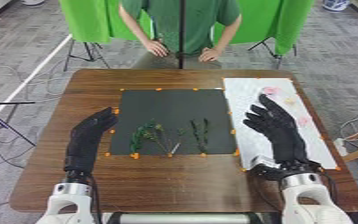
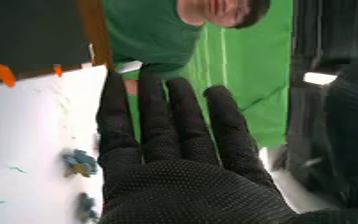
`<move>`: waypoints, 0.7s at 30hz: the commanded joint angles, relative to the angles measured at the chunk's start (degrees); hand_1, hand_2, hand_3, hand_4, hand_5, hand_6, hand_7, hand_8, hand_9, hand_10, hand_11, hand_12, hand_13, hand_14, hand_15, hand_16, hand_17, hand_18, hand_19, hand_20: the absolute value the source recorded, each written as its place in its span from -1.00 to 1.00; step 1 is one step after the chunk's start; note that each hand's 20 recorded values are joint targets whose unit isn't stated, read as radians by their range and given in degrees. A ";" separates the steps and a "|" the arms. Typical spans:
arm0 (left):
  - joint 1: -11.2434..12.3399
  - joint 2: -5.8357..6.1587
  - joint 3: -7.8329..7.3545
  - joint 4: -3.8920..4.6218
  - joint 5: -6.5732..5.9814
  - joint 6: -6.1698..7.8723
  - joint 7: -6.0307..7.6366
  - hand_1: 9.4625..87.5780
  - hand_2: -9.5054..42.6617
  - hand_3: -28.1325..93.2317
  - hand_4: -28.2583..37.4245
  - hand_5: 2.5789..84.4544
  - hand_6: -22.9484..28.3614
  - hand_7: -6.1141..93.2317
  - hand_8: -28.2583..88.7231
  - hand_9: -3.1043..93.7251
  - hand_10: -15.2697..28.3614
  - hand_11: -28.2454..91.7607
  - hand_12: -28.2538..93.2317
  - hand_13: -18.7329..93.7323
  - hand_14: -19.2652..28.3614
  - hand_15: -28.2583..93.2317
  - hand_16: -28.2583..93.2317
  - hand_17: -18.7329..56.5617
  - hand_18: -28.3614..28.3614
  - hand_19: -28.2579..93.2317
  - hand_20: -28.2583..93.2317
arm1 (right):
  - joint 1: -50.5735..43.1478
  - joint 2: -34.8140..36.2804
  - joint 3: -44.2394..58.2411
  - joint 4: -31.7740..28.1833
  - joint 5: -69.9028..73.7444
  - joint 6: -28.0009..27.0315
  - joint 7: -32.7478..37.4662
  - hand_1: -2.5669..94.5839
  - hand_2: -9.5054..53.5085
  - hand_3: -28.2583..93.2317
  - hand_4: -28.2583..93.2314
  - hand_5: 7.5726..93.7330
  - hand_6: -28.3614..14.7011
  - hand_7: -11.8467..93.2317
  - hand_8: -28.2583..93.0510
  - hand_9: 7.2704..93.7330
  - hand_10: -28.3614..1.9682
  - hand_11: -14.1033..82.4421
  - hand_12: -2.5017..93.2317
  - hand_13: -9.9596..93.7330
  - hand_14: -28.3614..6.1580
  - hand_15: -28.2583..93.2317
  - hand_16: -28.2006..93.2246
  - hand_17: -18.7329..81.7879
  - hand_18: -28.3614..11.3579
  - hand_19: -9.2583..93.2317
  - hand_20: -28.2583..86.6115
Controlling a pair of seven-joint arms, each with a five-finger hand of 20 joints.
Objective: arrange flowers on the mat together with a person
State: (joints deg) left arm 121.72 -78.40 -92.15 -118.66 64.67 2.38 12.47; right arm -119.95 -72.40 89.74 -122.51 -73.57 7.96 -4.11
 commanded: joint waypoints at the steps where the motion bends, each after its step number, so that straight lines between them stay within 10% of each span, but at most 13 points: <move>1: 0.14 -0.49 0.28 0.19 -0.41 -0.17 -0.59 -0.52 -0.80 0.53 -0.70 0.11 0.04 -0.54 -0.62 0.00 0.30 -0.25 -0.30 -0.05 0.48 -0.28 -0.49 -0.38 0.32 -0.51 -0.28 | 11.61 7.71 -2.52 -0.06 -37.43 6.87 17.47 -0.22 -1.00 0.62 -0.86 -0.13 0.37 -0.43 -0.74 0.01 -0.10 -0.48 -0.65 0.36 -0.08 -0.19 -0.22 -0.10 -0.42 0.27 0.13; 10: 0.30 -0.32 0.38 0.01 -0.39 0.12 -0.74 -0.52 -0.80 0.53 -0.71 0.11 0.04 -0.54 -0.62 0.00 0.29 -0.25 -0.30 -0.05 0.48 -0.28 -0.49 -0.38 0.32 -0.51 -0.28 | 21.71 13.17 -4.83 3.09 -64.12 -15.09 31.25 -0.09 -1.00 0.53 -0.94 0.16 0.43 -0.46 -0.73 0.18 -0.07 -0.45 -0.63 0.66 0.11 0.06 -0.17 0.07 -0.53 0.60 0.23; 21: 0.52 0.00 0.14 -0.13 -0.57 0.48 -0.54 -0.53 -0.81 0.54 -0.70 0.11 0.04 -0.54 -0.62 0.00 0.29 -0.25 -0.30 -0.05 0.48 -0.28 -0.49 -0.38 0.33 -0.51 -0.28 | 30.33 15.54 -11.99 12.02 -69.75 -25.20 36.52 -0.03 -1.00 0.49 -0.96 0.20 0.41 -0.49 -0.72 0.42 -0.14 -0.44 -0.62 0.77 0.23 0.16 -0.11 0.14 -0.59 0.72 0.27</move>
State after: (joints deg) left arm 121.61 -78.36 -92.00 -118.71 64.67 2.46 12.30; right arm -92.95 -57.65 78.95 -113.14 -135.60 -11.86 29.49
